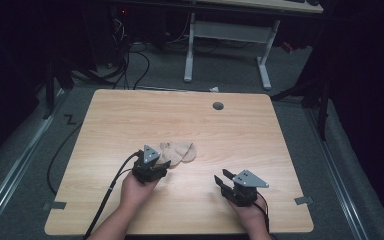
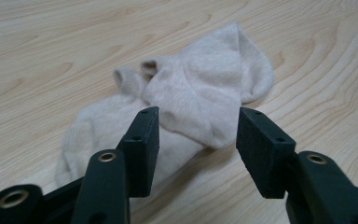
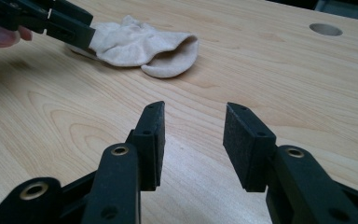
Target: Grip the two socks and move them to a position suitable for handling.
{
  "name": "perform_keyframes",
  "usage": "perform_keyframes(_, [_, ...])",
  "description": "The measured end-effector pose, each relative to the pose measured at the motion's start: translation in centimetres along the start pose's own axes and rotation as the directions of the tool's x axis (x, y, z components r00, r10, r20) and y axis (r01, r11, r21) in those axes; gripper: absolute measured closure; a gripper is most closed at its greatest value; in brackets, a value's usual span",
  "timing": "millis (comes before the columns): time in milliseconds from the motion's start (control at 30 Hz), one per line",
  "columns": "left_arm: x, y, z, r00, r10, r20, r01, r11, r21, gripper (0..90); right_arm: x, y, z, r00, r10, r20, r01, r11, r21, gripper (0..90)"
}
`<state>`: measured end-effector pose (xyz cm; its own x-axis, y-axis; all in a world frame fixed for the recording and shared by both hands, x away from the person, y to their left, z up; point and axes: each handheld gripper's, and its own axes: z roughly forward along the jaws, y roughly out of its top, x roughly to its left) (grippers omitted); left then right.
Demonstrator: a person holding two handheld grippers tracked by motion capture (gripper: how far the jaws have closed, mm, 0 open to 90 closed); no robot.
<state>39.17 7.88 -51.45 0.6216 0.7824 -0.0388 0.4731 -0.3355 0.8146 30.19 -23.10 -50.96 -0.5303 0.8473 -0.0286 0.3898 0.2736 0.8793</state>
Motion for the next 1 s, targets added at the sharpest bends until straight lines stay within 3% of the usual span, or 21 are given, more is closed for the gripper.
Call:
perform_keyframes(100, [0.0, 0.4, 0.3, 0.9999, -0.009, -0.005, 0.009, 0.9997, -0.022, 52.0, 0.1, -0.1, -0.1, 1.0000, 0.001, 0.009, -0.001, 1.000, 0.003, 59.5])
perform_keyframes(300, [0.5, 0.2, 1.1, 0.9998, -0.015, -0.013, 0.015, 0.9998, 0.013, 54.8, 0.4, -0.2, 0.3, 1.0000, -0.005, 0.004, 0.005, 1.000, 0.018, 59.5])
perform_keyframes(533, [0.0, 0.2, 2.0, 0.9995, -0.002, -0.031, 0.003, 0.9995, 0.031, 66.7, 0.5, -0.4, 0.0, 0.9999, -0.011, 0.000, 0.011, 1.000, 0.021, 59.7])
perform_keyframes(633, [-0.1, 0.1, 2.1, 0.9993, 0.009, -0.037, -0.008, 0.9991, 0.041, 78.1, 0.3, -0.5, -0.2, 1.0000, -0.004, 0.003, 0.004, 1.000, 0.018, 59.9])
perform_keyframes(767, [-0.2, 0.0, 2.0, 0.9988, 0.016, -0.046, -0.014, 0.9993, 0.034, 85.9, 0.2, -0.4, -0.2, 1.0000, -0.006, 0.006, 0.006, 1.000, 0.015, 60.1])
perform_keyframes(1000, [-0.7, -0.3, 0.9, 0.9998, 0.007, -0.017, -0.007, 0.9999, 0.009, 87.4, 0.4, -0.5, 0.3, 0.9999, -0.012, 0.002, 0.012, 1.000, 0.028, 60.2])
